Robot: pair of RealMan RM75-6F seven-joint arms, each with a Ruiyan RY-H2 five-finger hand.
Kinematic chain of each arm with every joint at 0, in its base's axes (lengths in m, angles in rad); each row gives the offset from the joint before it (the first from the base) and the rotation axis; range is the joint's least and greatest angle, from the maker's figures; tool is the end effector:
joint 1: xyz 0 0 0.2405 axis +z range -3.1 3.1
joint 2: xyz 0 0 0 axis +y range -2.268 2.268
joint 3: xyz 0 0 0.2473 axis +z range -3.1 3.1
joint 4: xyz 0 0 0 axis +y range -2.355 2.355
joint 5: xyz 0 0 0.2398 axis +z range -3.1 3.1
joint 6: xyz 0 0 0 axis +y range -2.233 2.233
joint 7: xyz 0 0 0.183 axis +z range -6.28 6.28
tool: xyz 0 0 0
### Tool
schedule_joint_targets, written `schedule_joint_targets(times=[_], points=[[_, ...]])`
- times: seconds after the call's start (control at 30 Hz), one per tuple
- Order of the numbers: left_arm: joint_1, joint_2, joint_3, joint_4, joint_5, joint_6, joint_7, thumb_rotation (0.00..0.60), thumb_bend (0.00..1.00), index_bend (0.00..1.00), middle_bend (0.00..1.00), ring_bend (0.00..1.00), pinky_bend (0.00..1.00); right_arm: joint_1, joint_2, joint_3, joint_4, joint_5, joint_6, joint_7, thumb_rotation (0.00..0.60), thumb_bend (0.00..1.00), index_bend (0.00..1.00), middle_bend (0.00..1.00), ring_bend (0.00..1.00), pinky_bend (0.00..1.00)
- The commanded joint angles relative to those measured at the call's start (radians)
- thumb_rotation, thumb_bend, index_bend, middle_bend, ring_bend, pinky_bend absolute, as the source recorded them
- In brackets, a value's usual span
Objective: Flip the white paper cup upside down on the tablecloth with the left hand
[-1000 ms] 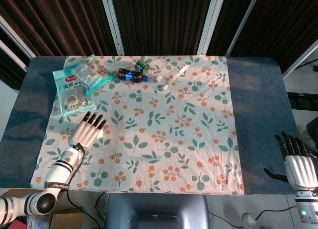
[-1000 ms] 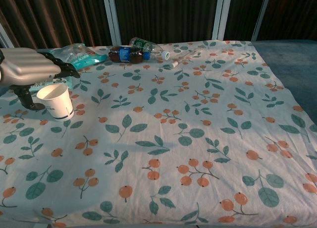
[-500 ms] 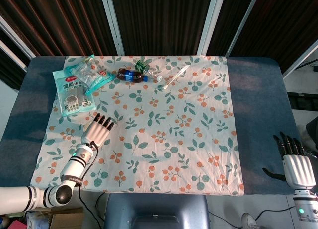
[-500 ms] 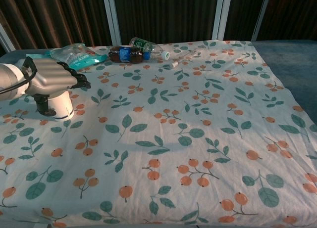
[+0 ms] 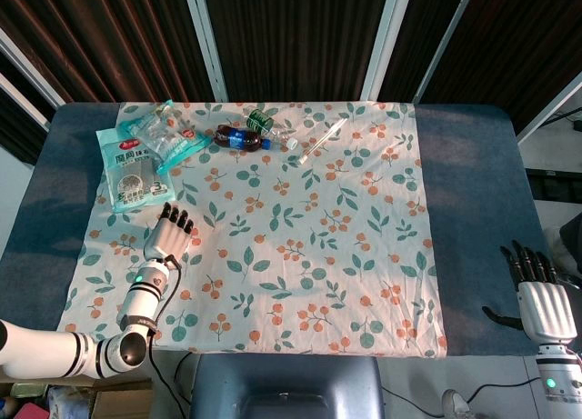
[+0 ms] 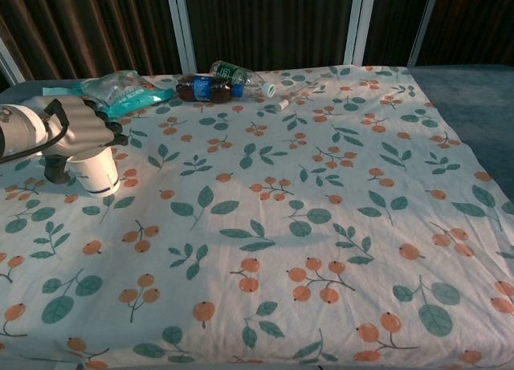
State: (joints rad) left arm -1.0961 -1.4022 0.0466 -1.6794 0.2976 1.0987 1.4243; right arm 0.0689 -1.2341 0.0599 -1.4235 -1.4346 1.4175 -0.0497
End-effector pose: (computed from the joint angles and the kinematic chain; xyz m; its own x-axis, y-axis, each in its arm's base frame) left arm -0.1631 0.3873 -0.0329 0.9675 0.2426 0.0717 0.1643 -0.3870 -0.9073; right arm -0.3618 -0.2199 0.1072 0.4928 -0.0656 0.8677 -0.8641 0.0802 0.4968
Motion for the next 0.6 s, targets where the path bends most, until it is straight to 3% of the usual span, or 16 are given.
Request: schedule_joint_targets(times=[0.03, 0.37, 0.6], points=[[-0.005, -0.006, 0.007, 0.003, 0.024, -0.004, -0.014, 0.600, 0.35, 0.00, 0.00, 0.00, 0.00, 0.002, 0.000, 0.001, 0.000, 0.004, -0.006, -0.001, 0.544, 0.00, 0.00, 0.00, 0.00, 0.00], [-0.025, -0.023, 0.037, 0.035, 0.032, 0.002, -0.010, 0.600, 0.40, 0.17, 0.08, 0.00, 0.00, 0.007, 0.006, -0.002, -0.008, 0.016, -0.028, -0.007, 0.544, 0.00, 0.00, 0.00, 0.00, 0.00], [-0.027, -0.029, 0.052, 0.042, 0.040, 0.009, -0.019, 0.600, 0.46, 0.26, 0.21, 0.00, 0.00, 0.009, 0.012, -0.006, -0.016, 0.028, -0.047, -0.013, 0.543, 0.00, 0.00, 0.00, 0.00, 0.00]])
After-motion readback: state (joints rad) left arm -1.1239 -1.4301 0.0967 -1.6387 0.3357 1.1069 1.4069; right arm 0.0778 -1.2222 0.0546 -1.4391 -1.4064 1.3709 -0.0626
